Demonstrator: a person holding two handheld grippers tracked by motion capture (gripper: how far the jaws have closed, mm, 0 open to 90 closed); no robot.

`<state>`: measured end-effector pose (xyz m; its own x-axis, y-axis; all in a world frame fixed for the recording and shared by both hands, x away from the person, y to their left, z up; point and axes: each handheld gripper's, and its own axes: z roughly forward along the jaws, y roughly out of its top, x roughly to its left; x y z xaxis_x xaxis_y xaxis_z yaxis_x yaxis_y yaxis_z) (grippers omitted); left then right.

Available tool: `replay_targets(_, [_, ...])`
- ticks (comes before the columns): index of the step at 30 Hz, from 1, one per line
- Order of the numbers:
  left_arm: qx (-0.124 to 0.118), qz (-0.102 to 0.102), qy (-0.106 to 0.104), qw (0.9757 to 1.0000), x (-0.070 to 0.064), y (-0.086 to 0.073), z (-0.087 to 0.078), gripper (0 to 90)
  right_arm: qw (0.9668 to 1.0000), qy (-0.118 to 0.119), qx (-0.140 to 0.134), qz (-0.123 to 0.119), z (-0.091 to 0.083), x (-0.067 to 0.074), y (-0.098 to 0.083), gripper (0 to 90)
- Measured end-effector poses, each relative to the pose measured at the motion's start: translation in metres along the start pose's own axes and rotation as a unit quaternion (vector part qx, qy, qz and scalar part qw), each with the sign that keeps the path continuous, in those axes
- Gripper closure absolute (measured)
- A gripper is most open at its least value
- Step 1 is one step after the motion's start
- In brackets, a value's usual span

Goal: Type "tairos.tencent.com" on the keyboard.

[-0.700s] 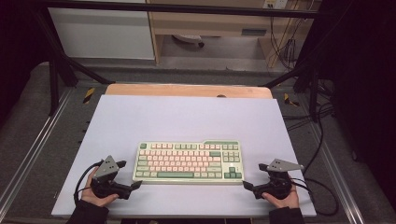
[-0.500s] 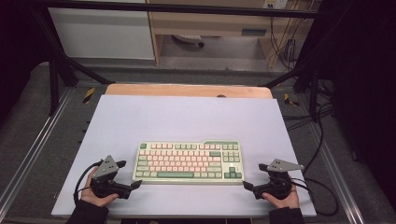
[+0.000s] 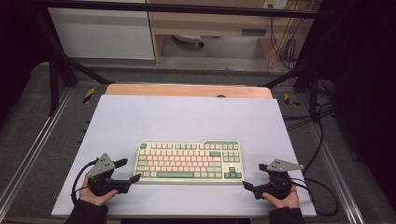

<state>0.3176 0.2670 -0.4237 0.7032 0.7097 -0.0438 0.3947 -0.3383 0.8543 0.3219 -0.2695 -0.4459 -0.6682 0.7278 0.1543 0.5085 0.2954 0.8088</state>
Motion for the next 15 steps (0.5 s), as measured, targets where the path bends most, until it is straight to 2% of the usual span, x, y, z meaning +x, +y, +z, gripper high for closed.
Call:
replay_targets(4, [-0.010,-0.013,0.001,0.9999,0.0000,0.0026,-0.0015,31.1,1.0000,0.000,0.001,0.001,0.0003,0.0004,-0.0001,0.6])
replay_targets(8, [-0.006,-0.019,0.003,0.9998,-0.0009,0.0040,0.0001,38.9,1.0000,0.000,0.000,0.000,0.0001,0.0001,0.0000,0.6])
replay_targets(15, [0.000,-0.016,-0.003,0.9999,-0.0062,0.0066,0.0036,54.2,1.0000,0.000,0.001,0.002,0.0005,0.0005,-0.0002,0.6])
